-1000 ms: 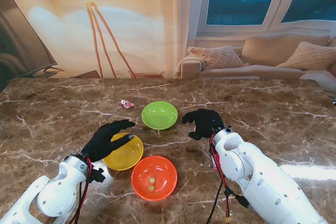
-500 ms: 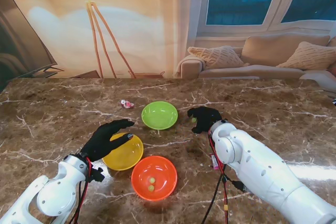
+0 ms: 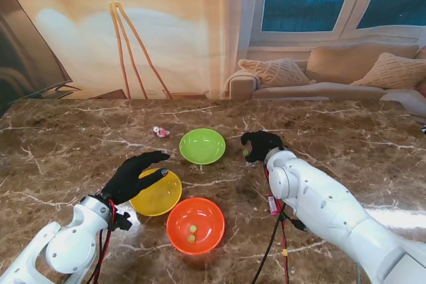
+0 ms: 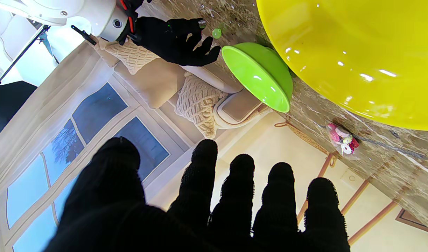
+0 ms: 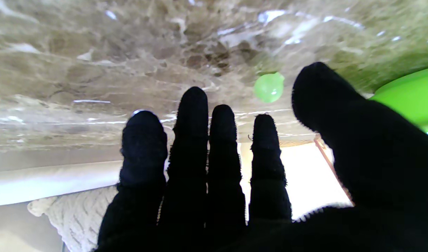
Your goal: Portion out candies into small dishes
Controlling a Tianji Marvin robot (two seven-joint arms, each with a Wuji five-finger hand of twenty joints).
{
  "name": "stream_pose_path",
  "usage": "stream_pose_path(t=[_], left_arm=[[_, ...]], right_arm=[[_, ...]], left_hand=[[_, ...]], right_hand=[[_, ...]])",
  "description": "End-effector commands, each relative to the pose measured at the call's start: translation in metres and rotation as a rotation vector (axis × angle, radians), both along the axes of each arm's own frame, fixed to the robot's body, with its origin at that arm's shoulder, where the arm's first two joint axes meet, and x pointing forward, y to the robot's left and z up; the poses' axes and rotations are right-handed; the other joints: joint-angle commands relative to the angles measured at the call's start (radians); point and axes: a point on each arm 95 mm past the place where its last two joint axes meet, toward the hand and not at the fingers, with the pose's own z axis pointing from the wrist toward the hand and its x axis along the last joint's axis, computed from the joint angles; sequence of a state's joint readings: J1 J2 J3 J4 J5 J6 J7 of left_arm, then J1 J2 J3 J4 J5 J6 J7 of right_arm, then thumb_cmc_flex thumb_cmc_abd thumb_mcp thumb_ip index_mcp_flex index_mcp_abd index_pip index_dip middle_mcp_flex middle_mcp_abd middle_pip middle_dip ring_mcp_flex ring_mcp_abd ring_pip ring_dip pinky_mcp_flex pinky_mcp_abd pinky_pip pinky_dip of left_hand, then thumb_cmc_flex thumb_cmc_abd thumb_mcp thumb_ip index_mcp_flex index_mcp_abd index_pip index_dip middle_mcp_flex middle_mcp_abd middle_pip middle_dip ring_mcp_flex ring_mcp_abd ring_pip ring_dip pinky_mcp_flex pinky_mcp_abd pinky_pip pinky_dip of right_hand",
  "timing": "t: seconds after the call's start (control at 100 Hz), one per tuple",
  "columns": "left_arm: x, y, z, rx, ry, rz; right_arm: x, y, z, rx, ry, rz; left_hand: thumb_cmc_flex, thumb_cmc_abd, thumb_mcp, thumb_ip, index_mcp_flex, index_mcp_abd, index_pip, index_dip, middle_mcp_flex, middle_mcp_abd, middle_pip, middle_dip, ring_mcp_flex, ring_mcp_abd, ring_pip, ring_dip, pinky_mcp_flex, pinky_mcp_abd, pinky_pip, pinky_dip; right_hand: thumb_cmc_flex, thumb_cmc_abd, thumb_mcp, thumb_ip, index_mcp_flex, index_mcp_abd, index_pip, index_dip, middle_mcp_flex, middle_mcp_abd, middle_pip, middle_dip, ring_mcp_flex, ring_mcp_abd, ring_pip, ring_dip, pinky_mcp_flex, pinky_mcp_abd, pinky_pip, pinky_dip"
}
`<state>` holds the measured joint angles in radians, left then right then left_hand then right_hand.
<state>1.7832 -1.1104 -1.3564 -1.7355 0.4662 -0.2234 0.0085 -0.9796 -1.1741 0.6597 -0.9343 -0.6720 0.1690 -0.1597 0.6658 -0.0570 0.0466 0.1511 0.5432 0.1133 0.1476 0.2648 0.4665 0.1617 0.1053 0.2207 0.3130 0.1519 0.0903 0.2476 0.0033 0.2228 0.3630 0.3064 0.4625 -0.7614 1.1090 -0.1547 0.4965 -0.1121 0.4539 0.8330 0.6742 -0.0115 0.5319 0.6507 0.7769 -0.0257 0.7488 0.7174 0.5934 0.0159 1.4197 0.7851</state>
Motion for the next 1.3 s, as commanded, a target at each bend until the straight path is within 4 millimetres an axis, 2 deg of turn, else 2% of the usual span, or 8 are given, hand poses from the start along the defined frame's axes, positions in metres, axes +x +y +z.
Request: stream_pose_path(t=[0.0,0.3,0.46,0.55,0.65,0.85,1.11,1.29], left_arm=[[-0.001,0.0,-0.002,0.001,0.008,0.002],[-0.001,0.0,-0.002,0.002,0.011,0.001],[-0.001,0.0,-0.002,0.003,0.012,0.002],[-0.001,0.0,-0.002,0.003,0.011,0.002],[-0.001,0.001,-0.002,0.004,0.011,0.003],[-0.001,0.001,-0.002,0.004,0.014,0.004],[-0.001,0.0,-0.003,0.004,0.013,0.001],[-0.001,0.0,-0.003,0.004,0.011,0.002]], right_arm=[[0.004,-0.001,-0.002,-0.004,-0.012,-0.014],[0.014,0.001,-0.015,0.01,-0.038,-0.019],[0.015,0.003,-0.021,0.022,-0.043,-0.015],[0.015,0.004,-0.023,0.033,-0.047,-0.011],[0.015,0.004,-0.026,0.039,-0.047,-0.006],[0.012,0.001,-0.033,0.04,-0.031,-0.003],[0.01,-0.001,-0.042,0.049,-0.012,-0.007],[0.008,-0.002,-0.046,0.049,0.005,0.004]], left_hand=[[-0.024,0.052,-0.021,-0.022,-0.01,-0.019,0.003,0.006,-0.032,-0.007,-0.01,-0.017,-0.018,-0.025,-0.016,-0.012,-0.004,-0.001,-0.02,0.015],[-0.023,0.053,-0.021,-0.022,-0.011,-0.022,0.003,0.007,-0.035,-0.005,-0.011,-0.018,-0.019,-0.023,-0.016,-0.012,-0.005,0.0,-0.02,0.014],[-0.023,0.053,-0.021,-0.022,-0.011,-0.023,0.004,0.007,-0.034,-0.005,-0.012,-0.018,-0.02,-0.023,-0.016,-0.012,-0.005,0.0,-0.02,0.013],[-0.024,0.053,-0.022,-0.022,-0.011,-0.023,0.004,0.007,-0.034,-0.005,-0.012,-0.018,-0.02,-0.022,-0.016,-0.012,-0.005,0.002,-0.02,0.013],[-0.024,0.053,-0.021,-0.022,-0.011,-0.022,0.004,0.008,-0.036,-0.002,-0.012,-0.018,-0.021,-0.022,-0.017,-0.012,-0.005,0.002,-0.021,0.013],[-0.022,0.055,-0.021,-0.022,-0.01,-0.027,0.006,0.008,-0.039,-0.003,-0.014,-0.018,-0.023,-0.022,-0.018,-0.012,-0.006,0.0,-0.022,0.013],[-0.02,0.057,-0.021,-0.024,-0.01,-0.026,0.007,0.009,-0.039,-0.002,-0.015,-0.018,-0.023,-0.021,-0.018,-0.012,-0.005,0.002,-0.023,0.013],[-0.019,0.06,-0.022,-0.025,-0.01,-0.026,0.006,0.009,-0.04,-0.001,-0.016,-0.018,-0.024,-0.021,-0.018,-0.012,-0.005,0.002,-0.024,0.013]], right_hand=[[0.015,-0.029,0.024,0.027,0.026,-0.021,0.026,0.03,0.029,-0.025,0.024,0.025,0.036,0.003,0.026,0.018,0.029,-0.016,0.039,0.009],[0.037,-0.091,0.024,-0.003,0.091,-0.005,0.065,0.036,0.113,-0.062,0.07,0.048,0.114,-0.02,0.049,0.017,0.089,-0.024,0.048,-0.019],[0.076,-0.115,0.037,-0.004,0.193,-0.016,0.127,0.011,0.214,-0.063,0.073,0.035,0.195,-0.018,0.041,-0.004,0.144,-0.015,0.065,-0.043],[0.126,-0.149,0.018,-0.111,0.253,-0.038,0.204,-0.045,0.299,-0.064,0.06,0.11,0.257,-0.014,0.051,-0.01,0.183,-0.007,0.087,-0.067],[0.179,-0.184,-0.001,-0.148,0.287,-0.074,0.318,-0.125,0.383,-0.065,0.034,0.14,0.315,-0.008,0.057,-0.005,0.227,-0.002,0.109,-0.082],[0.235,-0.202,-0.009,-0.148,0.33,-0.101,0.401,-0.191,0.473,-0.064,-0.006,0.135,0.381,0.009,0.052,-0.012,0.282,-0.001,0.138,-0.092],[0.297,-0.172,0.026,-0.117,0.415,-0.113,0.5,-0.369,0.588,-0.048,-0.048,0.039,0.462,0.031,0.023,-0.067,0.339,0.016,0.144,-0.113],[0.326,-0.176,0.067,-0.107,0.506,-0.14,0.559,-0.398,0.652,-0.051,-0.028,0.019,0.509,0.041,0.047,-0.069,0.376,0.022,0.153,-0.119]])
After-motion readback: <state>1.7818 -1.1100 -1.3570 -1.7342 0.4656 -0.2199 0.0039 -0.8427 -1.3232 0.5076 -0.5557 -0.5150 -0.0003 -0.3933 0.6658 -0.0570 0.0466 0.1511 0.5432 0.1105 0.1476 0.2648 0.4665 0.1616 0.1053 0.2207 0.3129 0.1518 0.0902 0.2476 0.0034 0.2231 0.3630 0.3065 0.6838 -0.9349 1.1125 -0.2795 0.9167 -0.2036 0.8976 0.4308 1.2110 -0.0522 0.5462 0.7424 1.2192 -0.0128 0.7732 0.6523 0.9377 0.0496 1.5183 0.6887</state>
